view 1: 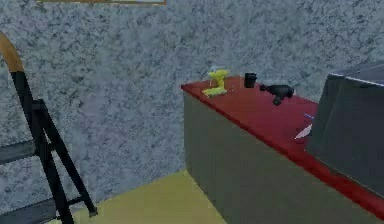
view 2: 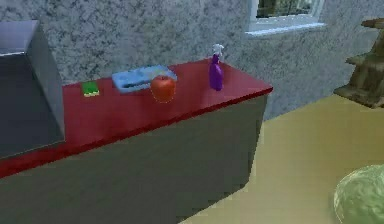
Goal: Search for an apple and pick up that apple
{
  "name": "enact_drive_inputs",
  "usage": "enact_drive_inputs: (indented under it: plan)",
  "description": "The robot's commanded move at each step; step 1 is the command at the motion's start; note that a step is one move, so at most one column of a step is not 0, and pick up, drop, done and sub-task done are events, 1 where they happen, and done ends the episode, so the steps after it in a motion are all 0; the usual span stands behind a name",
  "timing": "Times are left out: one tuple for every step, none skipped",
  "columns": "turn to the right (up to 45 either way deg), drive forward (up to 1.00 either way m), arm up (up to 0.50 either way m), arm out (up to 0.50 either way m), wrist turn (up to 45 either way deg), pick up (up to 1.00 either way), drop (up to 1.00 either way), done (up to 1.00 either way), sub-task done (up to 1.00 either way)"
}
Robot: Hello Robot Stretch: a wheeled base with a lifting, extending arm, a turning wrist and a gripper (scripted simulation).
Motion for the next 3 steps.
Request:
enact_drive_inputs:
  plan:
    - [45.0, 0.00, 0.00, 0.00, 0.0, 0.00, 0.00, 0.00, 0.00]
    - [15.0, 0.00, 0.00, 0.00, 0.0, 0.00, 0.00, 0.00, 0.00]
    - [0.0, 0.40, 0.00, 0.00, 0.0, 0.00, 0.00, 0.00, 0.00]
